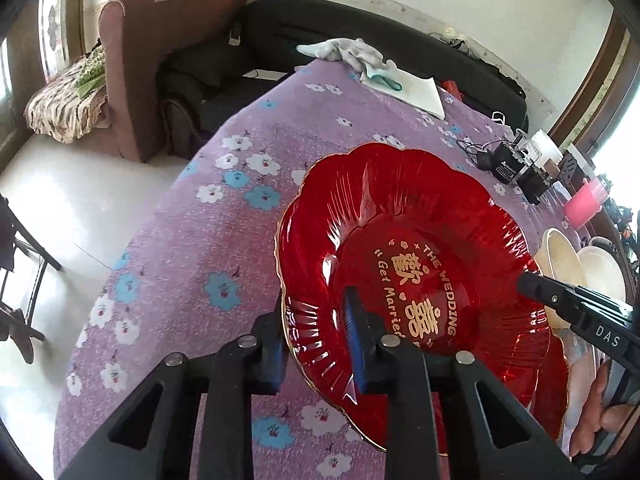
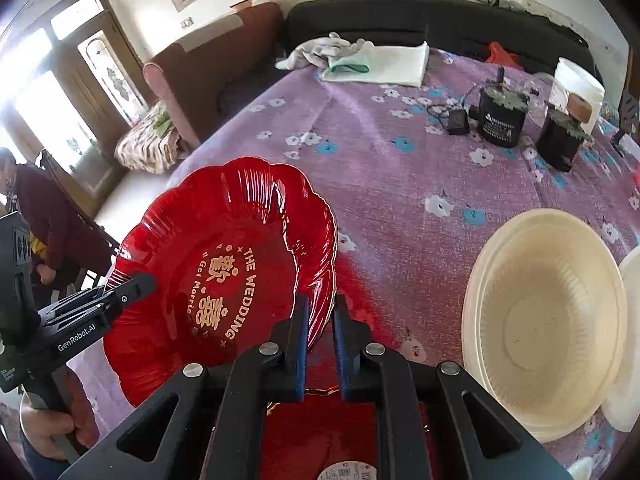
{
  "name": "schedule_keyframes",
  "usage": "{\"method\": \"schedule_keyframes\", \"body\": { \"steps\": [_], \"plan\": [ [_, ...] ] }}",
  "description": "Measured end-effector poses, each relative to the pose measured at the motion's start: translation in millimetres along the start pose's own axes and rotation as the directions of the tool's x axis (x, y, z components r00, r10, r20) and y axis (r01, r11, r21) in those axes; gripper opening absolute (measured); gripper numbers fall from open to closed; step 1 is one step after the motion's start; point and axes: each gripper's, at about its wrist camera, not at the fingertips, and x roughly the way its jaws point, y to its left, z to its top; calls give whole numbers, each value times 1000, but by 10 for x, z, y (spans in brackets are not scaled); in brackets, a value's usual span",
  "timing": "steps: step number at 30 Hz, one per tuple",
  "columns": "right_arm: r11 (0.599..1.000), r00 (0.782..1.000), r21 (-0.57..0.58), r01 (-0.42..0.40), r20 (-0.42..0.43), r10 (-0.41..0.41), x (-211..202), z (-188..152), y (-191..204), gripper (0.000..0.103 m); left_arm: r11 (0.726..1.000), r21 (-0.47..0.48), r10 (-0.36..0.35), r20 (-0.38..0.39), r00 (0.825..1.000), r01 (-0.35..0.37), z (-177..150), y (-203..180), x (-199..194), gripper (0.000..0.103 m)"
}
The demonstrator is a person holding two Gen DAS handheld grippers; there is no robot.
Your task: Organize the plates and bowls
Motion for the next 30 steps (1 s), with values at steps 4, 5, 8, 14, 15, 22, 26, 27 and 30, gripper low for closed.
{"method": "schedule_keyframes", "body": {
  "steps": [4, 5, 8, 14, 15, 22, 26, 27, 30],
  "plan": [
    [1000, 1000, -17, -9, 8, 9, -38, -10, 76, 13, 1000, -5, 4, 8, 1000, -4, -43, 40, -99, 24],
    [1000, 1000, -22, -12, 10, 12, -51, -14, 97, 13, 1000, -9, 4, 10, 1000, -4, -56, 56, -126, 24],
    [999, 1000, -36, -25, 16, 25, -99, -37, 169, 13, 1000, -21, 3, 16, 1000, -3, -105, 118, -232, 24],
    [996, 998, -75, -48, 24, 50, -212, -110, 366, 13, 999, -37, 1, 30, 1000, 0, -225, 223, -487, 24],
    [995, 998, -78, -54, 26, 56, -241, -134, 398, 13, 999, -34, 2, 36, 999, 0, -267, 243, -559, 24],
    [988, 996, -132, -80, 19, 83, -416, -517, 733, 14, 998, -57, 0, 45, 999, 2, -669, 476, -870, 26],
    [983, 996, -158, -95, -10, 94, -375, -766, 854, 14, 998, -65, 17, 24, 1000, -15, -923, 590, -921, 26],
    [981, 995, -166, -97, -16, 96, -354, -817, 874, 15, 997, -68, 22, 15, 1000, -20, -983, 617, -916, 26],
    [976, 994, -189, -107, -42, 101, -260, -950, 921, 15, 996, -76, 39, -3, 999, -39, -1099, 684, -866, 26]
  ]
}}
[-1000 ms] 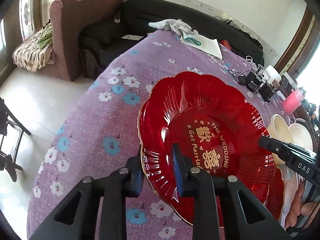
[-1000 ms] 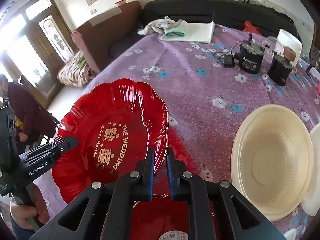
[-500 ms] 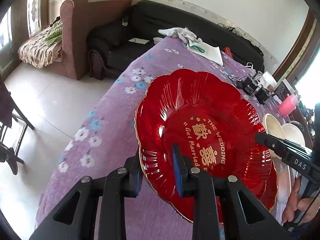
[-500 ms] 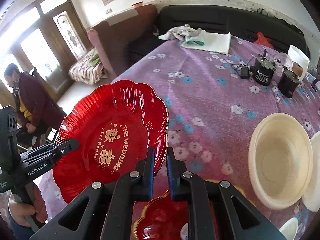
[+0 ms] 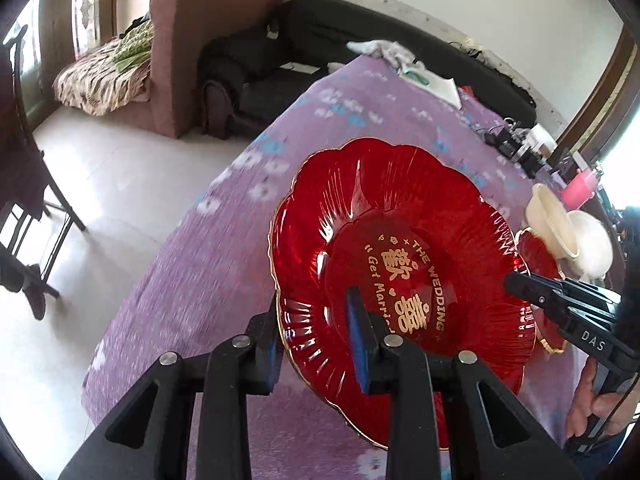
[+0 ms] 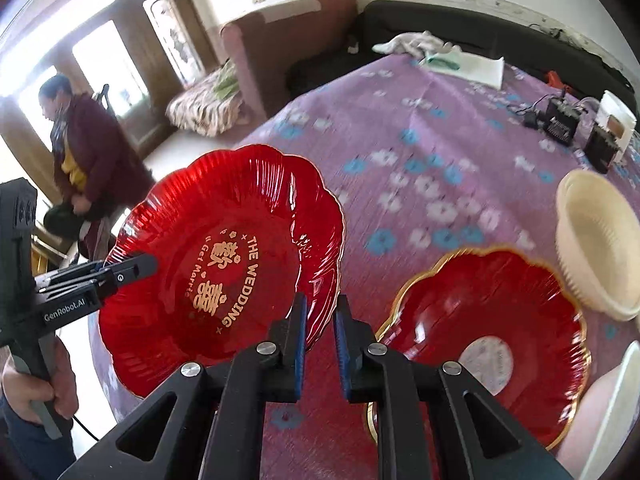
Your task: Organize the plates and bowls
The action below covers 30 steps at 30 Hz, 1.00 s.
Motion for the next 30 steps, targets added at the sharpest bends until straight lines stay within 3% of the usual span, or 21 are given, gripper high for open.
{"method": "schedule_keyframes", "body": {
  "steps": [3, 5, 7, 13, 16, 21, 30],
  "plan": [
    [999, 999, -7, -36, 4, 36, 53, -44, -9, 20, 1000, -26, -8, 3, 1000, 8, -25, 42, 17, 28],
    [997, 997, 11, -74, -8, 75, 46, -47, -45, 21, 999, -36, -21, 10, 1000, 21, -34, 45, -4, 38],
    [991, 991, 35, -130, -10, 130, 6, -55, -124, 23, 998, -47, -29, 21, 999, 30, -42, 46, -49, 56],
    [988, 984, 54, -145, 113, 138, -431, -113, -355, 27, 998, -57, -8, 81, 997, 13, -49, 48, -300, 58],
    [982, 976, 113, -148, 175, 127, -586, -158, -605, 39, 999, -42, -26, 108, 994, 30, -54, -71, -420, 61],
    [965, 982, 231, -124, 167, 87, -578, -241, -985, 41, 995, 60, -82, 122, 989, 75, -82, -565, -530, 64],
    [950, 983, 303, -75, 183, 20, -716, -311, -1271, 40, 967, 226, -145, 109, 983, 117, -251, -1376, -592, 64]
  ]
}}
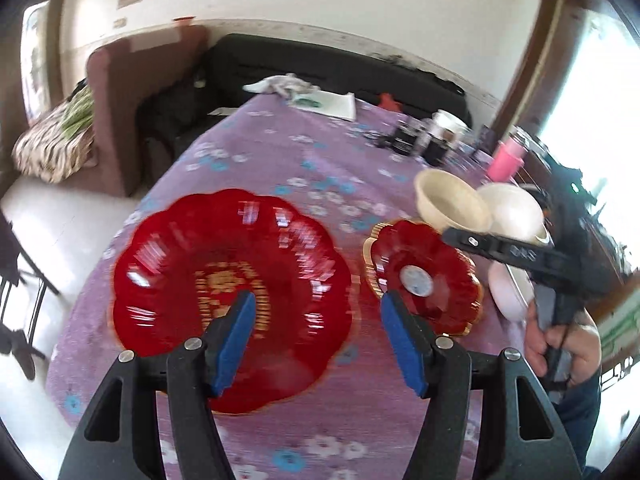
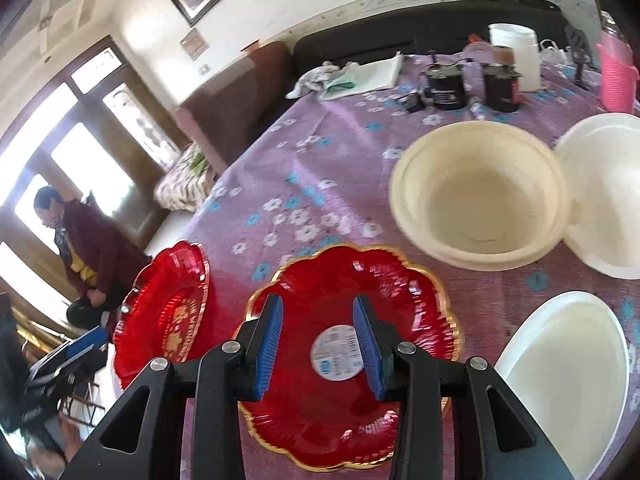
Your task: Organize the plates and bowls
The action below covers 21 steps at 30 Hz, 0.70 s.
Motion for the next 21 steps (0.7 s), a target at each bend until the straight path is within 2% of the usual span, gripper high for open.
{"method": "schedule_keyframes", "body": {
  "steps": [7, 10, 13, 21],
  "plan": [
    [994, 997, 75, 80, 10, -81, -33, 28, -267, 40, 993, 89, -66, -60, 996, 72, -209, -493, 216, 65],
    [993, 998, 101, 58, 12, -59, -36, 25, -339, 40, 985, 141, -83, -87, 993, 95, -351, -699, 335, 65],
    [994, 998, 97, 60, 15, -62, -46, 11, -339, 40, 976, 198, -69, -114, 991, 91, -506, -855, 440, 65],
    [993, 998, 97, 68, -2, -68, -4, 16, -348, 40, 970, 214, -77, -172, 982, 113, -645, -937, 605, 65]
  ]
}}
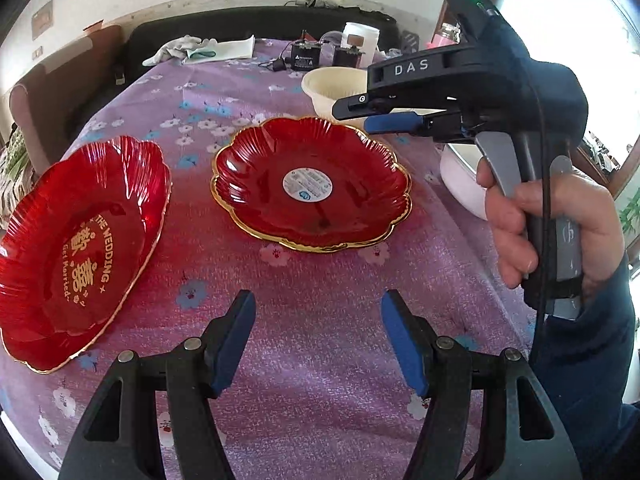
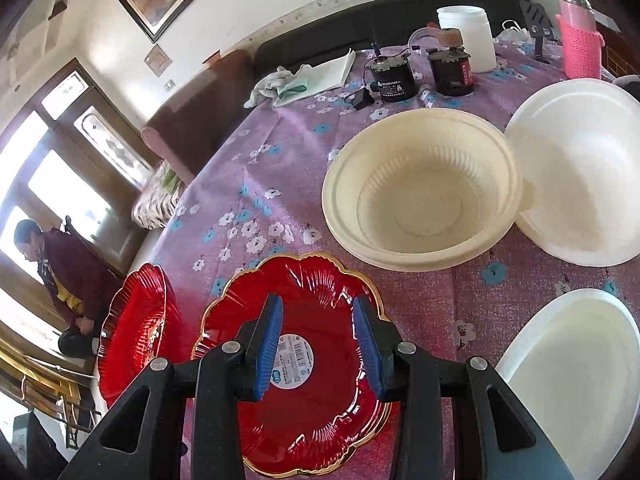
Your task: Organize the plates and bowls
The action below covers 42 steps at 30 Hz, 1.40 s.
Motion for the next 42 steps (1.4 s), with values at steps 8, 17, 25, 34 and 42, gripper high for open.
{"method": "schedule_keyframes", "body": {
  "steps": [8, 17, 25, 34, 42],
  "plan": [
    [1000, 1000, 0, 5, -27, -5, 55, -5, -30, 40, 998, -55, -18, -21, 1000, 17, 5, 119, 82, 65],
    [999, 998, 1, 37, -49, -37, 102, -15, -57, 40, 990, -143, -21, 1, 1000, 21, 160, 290, 132, 65],
    [990, 990, 16, 144, 10, -144, -7, 25, -146, 41, 985, -174, 1, 5, 1000, 0, 354, 286, 294, 65],
    [989, 988, 5, 149, -37, -148, 111, 2, -160, 41, 981, -192, 21, 3, 1000, -20, 617, 264, 510, 72],
    [982, 981, -11, 190, -29, -190, 104, 4, -166, 43, 985, -169, 24, 38, 999, -17, 773, 266, 553, 72]
  ]
}}
